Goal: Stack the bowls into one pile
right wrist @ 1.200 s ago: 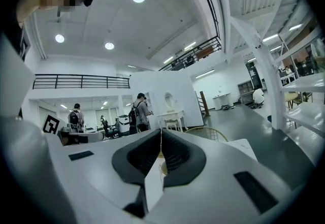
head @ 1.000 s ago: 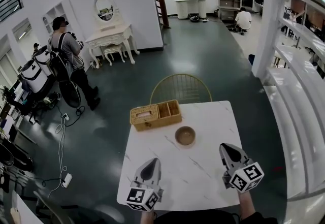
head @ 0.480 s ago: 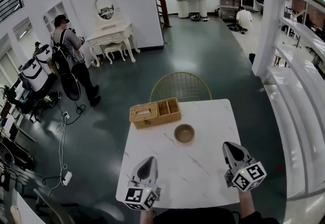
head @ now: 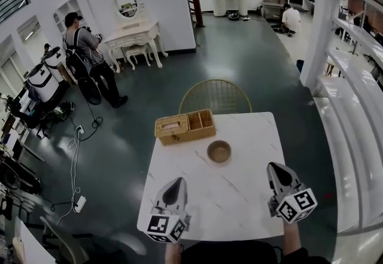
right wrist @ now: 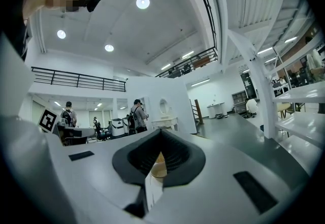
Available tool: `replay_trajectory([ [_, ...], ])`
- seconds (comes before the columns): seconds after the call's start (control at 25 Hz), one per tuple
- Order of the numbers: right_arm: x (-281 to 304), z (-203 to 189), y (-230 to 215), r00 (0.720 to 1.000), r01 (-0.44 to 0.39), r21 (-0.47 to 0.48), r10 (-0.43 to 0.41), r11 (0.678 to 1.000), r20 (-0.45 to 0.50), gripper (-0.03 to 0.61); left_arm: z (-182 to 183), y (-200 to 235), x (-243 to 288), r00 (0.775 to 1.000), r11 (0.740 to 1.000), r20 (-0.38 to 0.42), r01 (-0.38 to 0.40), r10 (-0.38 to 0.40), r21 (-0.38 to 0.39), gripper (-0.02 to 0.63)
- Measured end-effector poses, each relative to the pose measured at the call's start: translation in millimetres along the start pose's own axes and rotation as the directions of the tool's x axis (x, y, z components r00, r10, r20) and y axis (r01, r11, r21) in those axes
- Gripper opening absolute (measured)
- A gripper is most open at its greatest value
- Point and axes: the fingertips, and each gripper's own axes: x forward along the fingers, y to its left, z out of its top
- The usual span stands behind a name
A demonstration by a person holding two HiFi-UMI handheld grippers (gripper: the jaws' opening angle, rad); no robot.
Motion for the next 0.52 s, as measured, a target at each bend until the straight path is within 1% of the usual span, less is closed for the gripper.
replay_trajectory([
  [0.24, -2.9, -2.0, -0.5, 1.000, 0.013, -0.026, -0.013, 1.000, -0.010, 0.014, -0.5, 2.0, -4.0, 1.000, 1.000, -0.004, -0.012, 0.012, 0.005, 0.014],
  [0.4, -7.2, -3.4, -3.0, 1.000, 0.025, -0.008, -0.025, 1.000, -0.004, 0.014, -0.3, 3.9, -8.2, 1.000, 1.000, -0.006, -0.022, 0.022, 0.009, 0.014],
  [0.52, -7.0, -3.5, -5.0, 1.000, 0.032, -0.014, -0.032, 0.999, -0.001, 0.014, -1.8, 5.9, -8.4, 1.000, 1.000, -0.008, -0.025, 0.025, 0.011, 0.014],
])
